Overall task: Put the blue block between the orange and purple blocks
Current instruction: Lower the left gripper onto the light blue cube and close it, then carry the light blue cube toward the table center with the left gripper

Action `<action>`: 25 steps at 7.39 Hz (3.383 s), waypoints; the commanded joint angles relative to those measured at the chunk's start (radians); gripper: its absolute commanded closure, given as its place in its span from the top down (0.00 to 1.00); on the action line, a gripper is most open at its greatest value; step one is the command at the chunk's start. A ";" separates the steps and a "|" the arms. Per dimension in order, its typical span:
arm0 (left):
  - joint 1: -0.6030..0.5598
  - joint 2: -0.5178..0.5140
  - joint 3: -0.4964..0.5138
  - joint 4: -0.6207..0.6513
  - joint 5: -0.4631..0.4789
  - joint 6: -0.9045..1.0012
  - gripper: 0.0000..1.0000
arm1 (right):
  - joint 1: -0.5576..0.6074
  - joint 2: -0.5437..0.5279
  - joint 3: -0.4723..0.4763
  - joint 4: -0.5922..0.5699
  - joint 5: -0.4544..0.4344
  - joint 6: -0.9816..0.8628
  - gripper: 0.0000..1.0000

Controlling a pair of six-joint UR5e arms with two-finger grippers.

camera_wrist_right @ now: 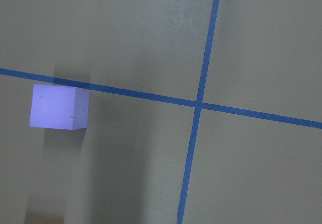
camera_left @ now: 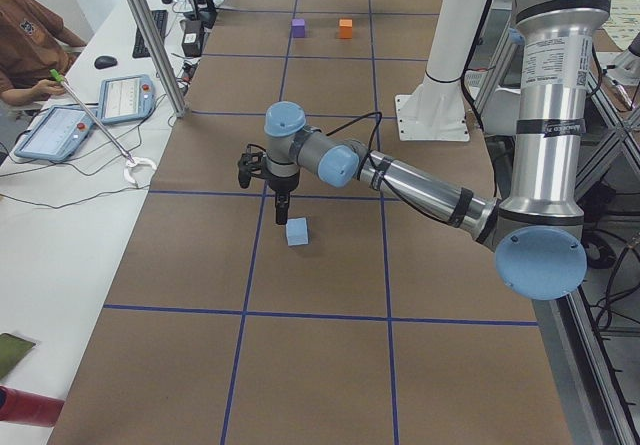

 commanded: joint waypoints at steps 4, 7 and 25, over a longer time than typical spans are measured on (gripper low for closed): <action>0.269 0.012 0.207 -0.352 0.229 -0.287 1.00 | 0.000 0.003 0.001 0.000 0.001 0.002 1.00; 0.322 0.002 0.267 -0.374 0.225 -0.287 1.00 | 0.000 0.009 0.002 0.002 0.001 0.000 1.00; 0.641 -0.982 0.665 0.053 0.324 -0.464 0.00 | -0.107 0.367 0.230 -0.409 0.097 0.382 1.00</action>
